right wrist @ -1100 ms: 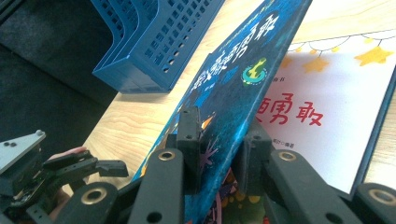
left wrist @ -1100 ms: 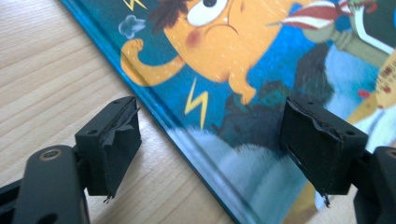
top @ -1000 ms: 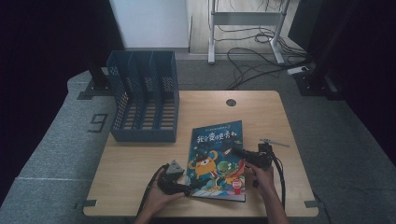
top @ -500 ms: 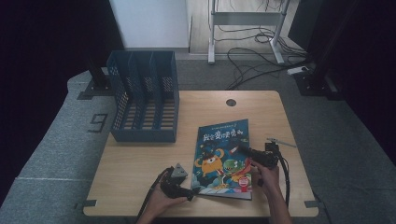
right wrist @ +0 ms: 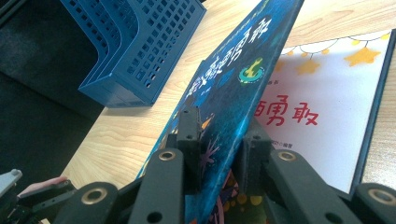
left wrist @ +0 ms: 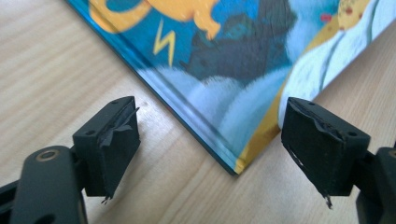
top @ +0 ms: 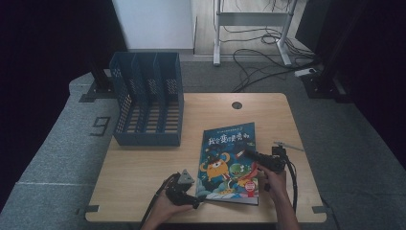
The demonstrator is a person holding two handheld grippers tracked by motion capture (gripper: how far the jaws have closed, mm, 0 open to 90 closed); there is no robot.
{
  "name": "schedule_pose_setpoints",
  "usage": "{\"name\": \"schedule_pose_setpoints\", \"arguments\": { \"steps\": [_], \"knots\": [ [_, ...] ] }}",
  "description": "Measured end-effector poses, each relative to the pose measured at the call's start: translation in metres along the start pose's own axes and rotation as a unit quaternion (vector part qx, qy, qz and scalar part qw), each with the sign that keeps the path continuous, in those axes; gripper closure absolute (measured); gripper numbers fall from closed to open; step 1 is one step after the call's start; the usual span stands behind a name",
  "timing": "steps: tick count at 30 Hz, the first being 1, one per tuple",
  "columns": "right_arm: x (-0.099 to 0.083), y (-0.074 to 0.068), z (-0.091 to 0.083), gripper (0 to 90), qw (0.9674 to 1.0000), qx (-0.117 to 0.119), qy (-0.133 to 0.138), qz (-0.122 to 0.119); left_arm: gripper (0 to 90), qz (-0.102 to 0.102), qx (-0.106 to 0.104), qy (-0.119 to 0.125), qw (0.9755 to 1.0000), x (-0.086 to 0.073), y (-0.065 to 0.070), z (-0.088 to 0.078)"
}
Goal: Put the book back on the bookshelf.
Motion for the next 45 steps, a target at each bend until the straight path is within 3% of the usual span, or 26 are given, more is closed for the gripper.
{"name": "schedule_pose_setpoints", "arguments": {
  "steps": [10,17,22,40,45],
  "knots": [
    [-0.001,0.0,0.001,71.9,1.0,-0.003,-0.002,-0.006,16.8,-0.006,-0.006,-0.002,1.0,-0.001,0.0,0.002],
    [-0.004,-0.004,0.003,71.9,0.9996,0.026,-0.013,0.006,16.5,-0.007,-0.009,-0.001,0.9999,0.0,0.001,0.002],
    [-0.005,-0.004,0.003,73.4,0.9995,0.023,-0.019,0.002,16.1,-0.006,-0.008,0.0,0.9999,0.0,0.001,0.002],
    [0.004,-0.019,0.0,73.9,0.9987,0.008,0.0,-0.051,16.6,0.0,0.009,-0.006,0.9999,0.0,-0.001,0.003],
    [0.007,-0.023,-0.003,73.8,0.9975,0.001,0.012,-0.07,16.6,-0.012,0.016,0.0,0.9998,0.001,-0.003,0.004]
  ]
}}
Point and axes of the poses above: each handheld gripper's, and its own axes: z roughly forward along the jaws, x roughly out of its top, y roughly to its right, the point moved 10 cm from there along z, roughly forward along the jaws, and after that the axes turned 10 degrees about x, right-handed, at the moved point
